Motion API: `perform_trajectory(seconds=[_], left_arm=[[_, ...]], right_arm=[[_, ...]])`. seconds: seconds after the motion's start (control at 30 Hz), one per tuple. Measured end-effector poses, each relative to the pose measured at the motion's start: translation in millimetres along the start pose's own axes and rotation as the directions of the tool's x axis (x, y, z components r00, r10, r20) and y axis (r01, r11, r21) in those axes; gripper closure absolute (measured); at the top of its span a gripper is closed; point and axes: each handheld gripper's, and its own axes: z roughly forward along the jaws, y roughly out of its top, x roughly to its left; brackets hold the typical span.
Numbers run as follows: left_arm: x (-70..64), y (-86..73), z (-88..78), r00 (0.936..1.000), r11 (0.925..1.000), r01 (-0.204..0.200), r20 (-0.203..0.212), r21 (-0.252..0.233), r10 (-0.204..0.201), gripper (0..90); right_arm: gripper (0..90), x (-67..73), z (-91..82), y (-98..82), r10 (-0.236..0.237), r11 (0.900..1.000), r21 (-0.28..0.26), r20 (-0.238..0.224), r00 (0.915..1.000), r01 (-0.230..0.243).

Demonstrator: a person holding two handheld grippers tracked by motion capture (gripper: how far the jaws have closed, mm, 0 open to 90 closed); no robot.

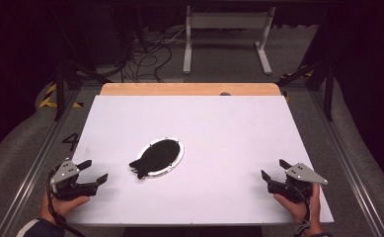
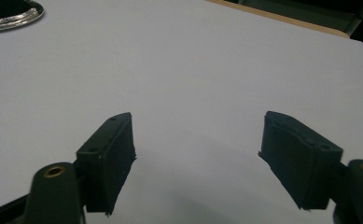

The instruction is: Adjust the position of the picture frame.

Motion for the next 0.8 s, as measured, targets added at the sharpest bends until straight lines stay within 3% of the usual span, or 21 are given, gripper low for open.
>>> perform_trajectory(seconds=[0.1,0.4,0.53,0.6,0.7,0.8], left_arm=[[2.7,2.6,2.0,0.9995,0.9997,-0.022,0.023,0.002,0.022,43.8],[9.4,20.6,23.9,0.9955,0.9941,-0.087,0.041,0.064,0.085,75.2],[7.7,35.5,36.3,0.9924,0.9936,-0.102,0.075,0.050,0.098,84.0],[7.3,43.0,44.4,0.9893,0.9907,-0.119,0.094,0.067,0.112,87.1],[5.7,52.4,56.1,0.9863,0.9896,-0.129,0.113,0.065,0.121,88.9],[3.1,59.1,70.1,0.9835,0.9857,-0.137,0.132,0.098,0.124,89.3]], right_arm=[[38.4,1.9,0.1,1.2,-0.008,1.000,-0.013,-0.027,0.9996,0.008],[61.3,3.5,9.7,2.2,0.021,0.999,0.036,-0.082,0.9964,-0.018],[73.6,5.1,14.4,4.7,0.031,0.998,0.058,-0.092,0.9953,-0.026],[77.7,5.9,16.3,5.9,0.034,0.997,0.066,-0.098,0.9947,-0.027],[82.7,7.9,20.1,8.8,0.026,0.997,0.069,-0.114,0.9931,-0.018],[85.9,10.9,24.7,12.0,0.032,0.997,0.072,-0.125,0.9916,-0.023]])
